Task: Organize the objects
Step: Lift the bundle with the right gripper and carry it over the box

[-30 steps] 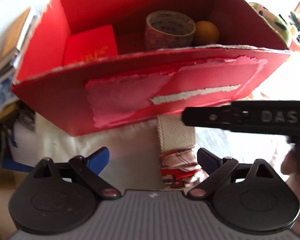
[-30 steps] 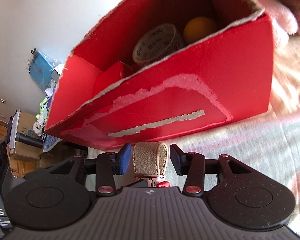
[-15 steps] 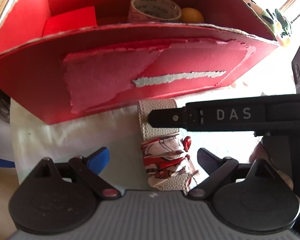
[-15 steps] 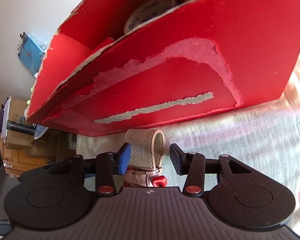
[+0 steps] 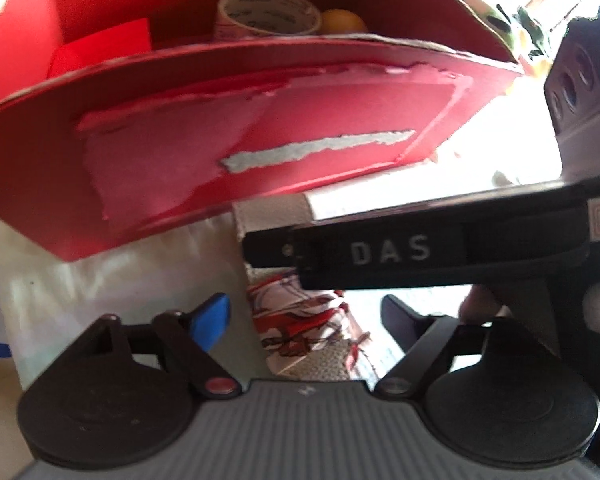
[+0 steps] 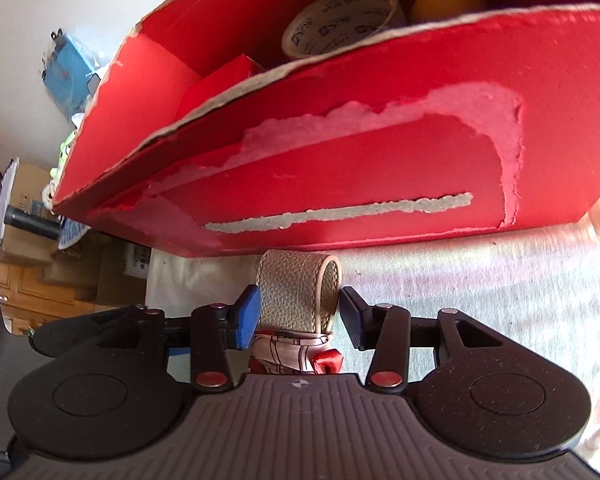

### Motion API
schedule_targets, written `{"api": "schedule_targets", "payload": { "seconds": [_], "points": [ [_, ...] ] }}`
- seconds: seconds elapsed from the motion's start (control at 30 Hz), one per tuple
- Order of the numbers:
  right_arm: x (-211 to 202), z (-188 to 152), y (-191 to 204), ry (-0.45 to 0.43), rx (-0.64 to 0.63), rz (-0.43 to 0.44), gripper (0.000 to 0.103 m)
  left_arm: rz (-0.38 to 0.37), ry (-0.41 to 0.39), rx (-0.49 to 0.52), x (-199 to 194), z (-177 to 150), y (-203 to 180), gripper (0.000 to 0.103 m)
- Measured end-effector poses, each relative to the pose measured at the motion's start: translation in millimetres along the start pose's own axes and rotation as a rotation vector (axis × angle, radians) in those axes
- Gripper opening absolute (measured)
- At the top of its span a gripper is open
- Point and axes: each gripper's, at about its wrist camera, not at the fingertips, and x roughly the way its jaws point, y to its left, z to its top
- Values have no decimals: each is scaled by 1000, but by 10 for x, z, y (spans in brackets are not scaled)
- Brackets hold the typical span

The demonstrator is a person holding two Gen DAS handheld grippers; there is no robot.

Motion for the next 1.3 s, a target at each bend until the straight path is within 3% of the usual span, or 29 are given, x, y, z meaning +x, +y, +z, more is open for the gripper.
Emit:
{"api": "schedule_targets", "payload": {
  "seconds": [0.47,0.83,1.3],
  "points": [
    [-78,-52,-120,-5,23,30,46,-45,-27,-3,73,-67,198,64],
    [-160,-142,-163,-26,70,48,41,16,-47,98,3,-92,33,57],
    [-726,-244,-89,-193,38,72,41,30,-154,283,-239,19,-481,57]
  ]
}}
